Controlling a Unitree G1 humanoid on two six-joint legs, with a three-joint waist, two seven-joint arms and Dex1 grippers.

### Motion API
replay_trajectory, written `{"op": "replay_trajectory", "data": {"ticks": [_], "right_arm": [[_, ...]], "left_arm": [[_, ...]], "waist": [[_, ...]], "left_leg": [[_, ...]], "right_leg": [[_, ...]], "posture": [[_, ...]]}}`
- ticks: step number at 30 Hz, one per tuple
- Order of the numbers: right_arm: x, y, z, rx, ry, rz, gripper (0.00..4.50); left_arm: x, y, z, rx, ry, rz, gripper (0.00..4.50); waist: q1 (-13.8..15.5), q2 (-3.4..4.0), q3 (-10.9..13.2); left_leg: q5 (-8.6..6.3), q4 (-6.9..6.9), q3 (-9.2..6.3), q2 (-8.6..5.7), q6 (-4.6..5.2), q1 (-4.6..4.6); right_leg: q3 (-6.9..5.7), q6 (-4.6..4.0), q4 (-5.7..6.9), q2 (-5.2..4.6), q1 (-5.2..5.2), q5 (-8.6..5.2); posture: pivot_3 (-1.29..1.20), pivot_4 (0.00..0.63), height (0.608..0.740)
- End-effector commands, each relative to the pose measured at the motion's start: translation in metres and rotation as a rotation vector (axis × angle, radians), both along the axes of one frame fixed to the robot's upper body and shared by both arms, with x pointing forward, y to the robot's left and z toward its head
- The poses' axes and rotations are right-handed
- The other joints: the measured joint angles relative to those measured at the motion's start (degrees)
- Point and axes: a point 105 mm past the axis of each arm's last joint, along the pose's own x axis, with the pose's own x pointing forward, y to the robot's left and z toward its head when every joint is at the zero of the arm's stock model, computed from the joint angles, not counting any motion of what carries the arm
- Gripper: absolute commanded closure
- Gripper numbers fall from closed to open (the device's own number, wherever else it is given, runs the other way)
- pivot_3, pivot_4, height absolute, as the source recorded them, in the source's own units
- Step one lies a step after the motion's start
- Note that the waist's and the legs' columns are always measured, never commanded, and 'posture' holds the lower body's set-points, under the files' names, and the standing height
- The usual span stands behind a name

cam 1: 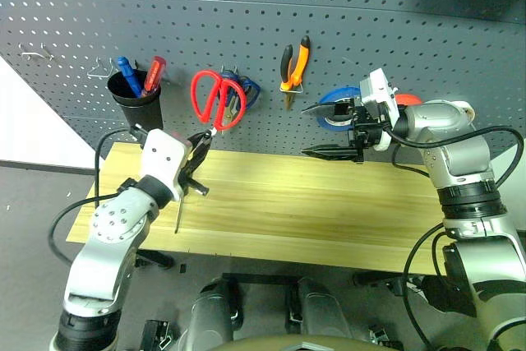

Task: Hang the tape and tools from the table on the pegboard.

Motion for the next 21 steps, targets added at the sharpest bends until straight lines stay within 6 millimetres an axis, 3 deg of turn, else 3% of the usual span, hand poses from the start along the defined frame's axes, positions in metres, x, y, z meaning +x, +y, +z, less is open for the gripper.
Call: {"op": "replay_trajectory", "data": {"ticks": [1,10,21], "right_arm": [[-0.005,0.0,0.019,0.023,-0.062,0.011,0.0],[-0.006,0.001,0.029,0.077,-0.07,-0.007,0.0],[-0.004,0.003,0.041,0.128,-0.085,-0.013,0.0]], "left_arm": [[0.006,-0.01,0.01,0.011,-0.06,-0.003,4.25],[0.027,-0.017,-0.009,0.019,-0.003,0.052,4.25],[0.05,-0.02,-0.018,-0.003,-0.012,0.106,4.25]], "waist": [[-0.03,0.0,0.0],[-0.22,0.03,-0.02],[-0.27,0.04,-0.04]], "left_leg": [[0.0,0.01,0.0,0.0,0.0,0.01],[0.01,0.03,0.0,0.0,0.01,0.17],[0.0,0.13,0.04,0.0,0.03,0.2]], "right_leg": [[0.0,0.0,0.01,0.0,0.01,0.0],[0.0,0.0,0.04,0.01,0.18,0.0],[-0.01,0.01,0.1,0.02,0.28,0.0]], "posture": [[0.01,0.076,0.73],[-0.01,0.079,0.73],[-0.02,0.071,0.73]]}}
